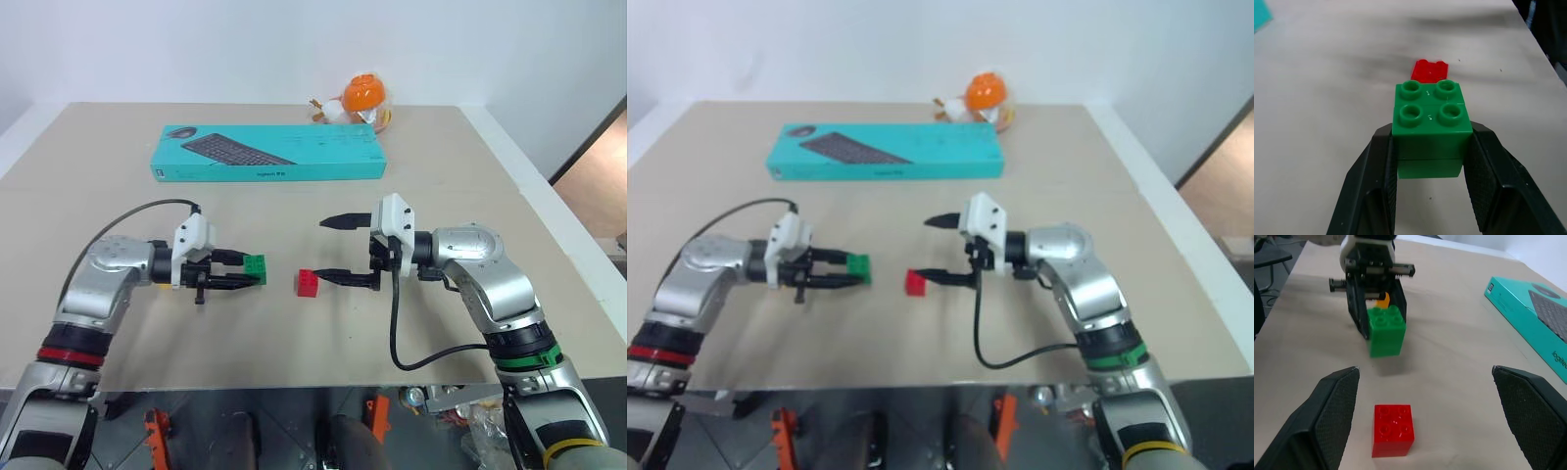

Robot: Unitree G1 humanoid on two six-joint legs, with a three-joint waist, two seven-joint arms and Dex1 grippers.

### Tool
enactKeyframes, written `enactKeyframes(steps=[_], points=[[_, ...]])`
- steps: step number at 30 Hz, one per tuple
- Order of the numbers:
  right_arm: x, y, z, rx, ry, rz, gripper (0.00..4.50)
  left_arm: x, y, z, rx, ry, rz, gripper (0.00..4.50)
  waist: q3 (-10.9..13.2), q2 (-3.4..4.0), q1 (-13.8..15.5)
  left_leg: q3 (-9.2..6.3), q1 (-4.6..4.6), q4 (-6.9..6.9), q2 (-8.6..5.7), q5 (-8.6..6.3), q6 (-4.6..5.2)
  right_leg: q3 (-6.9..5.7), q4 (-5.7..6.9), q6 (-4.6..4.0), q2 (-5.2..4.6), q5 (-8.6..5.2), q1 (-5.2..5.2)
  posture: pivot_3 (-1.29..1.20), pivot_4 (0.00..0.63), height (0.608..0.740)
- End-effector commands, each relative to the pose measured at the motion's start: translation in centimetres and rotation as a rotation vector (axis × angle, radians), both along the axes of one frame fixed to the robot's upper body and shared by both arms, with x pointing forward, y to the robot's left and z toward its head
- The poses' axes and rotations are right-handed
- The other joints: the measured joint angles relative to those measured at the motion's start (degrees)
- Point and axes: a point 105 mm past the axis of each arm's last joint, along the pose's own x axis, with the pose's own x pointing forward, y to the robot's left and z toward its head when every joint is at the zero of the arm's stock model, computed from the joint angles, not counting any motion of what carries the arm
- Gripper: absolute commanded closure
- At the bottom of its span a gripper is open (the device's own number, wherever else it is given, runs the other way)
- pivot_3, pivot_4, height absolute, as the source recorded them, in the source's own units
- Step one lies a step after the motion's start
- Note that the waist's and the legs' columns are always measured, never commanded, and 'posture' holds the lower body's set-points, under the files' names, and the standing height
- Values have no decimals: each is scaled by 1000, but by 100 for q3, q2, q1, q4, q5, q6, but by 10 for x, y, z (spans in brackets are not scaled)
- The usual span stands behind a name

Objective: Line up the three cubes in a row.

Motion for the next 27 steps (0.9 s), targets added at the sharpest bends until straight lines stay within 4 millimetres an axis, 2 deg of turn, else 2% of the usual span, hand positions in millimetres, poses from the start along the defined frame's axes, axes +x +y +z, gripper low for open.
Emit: enactKeyframes(steps=[1, 11, 27], points=[[-5, -3, 13, 21, -42, -1, 0, 3, -3, 3, 50, -51, -55, 3196, 0, 0, -4, -1, 0, 0, 0, 0, 0, 0, 0, 0, 1, 0, 0, 0, 150, 740], [-5, -5, 11, 9, -43, -6, 0, 13, -4, -4, 128, -64, -72, 3196, 0, 0, -2, -3, 0, 8, 1, 0, 0, 1, 7, 0, 4, 2, -1, 0, 150, 740], [-6, -9, 9, -7, -40, -8, 0, 12, -3, -16, 189, -67, -89, 3196, 0, 0, -1, -3, 0, 13, 1, 0, 0, 1, 11, 1, 4, 3, 0, 0, 150, 740]])
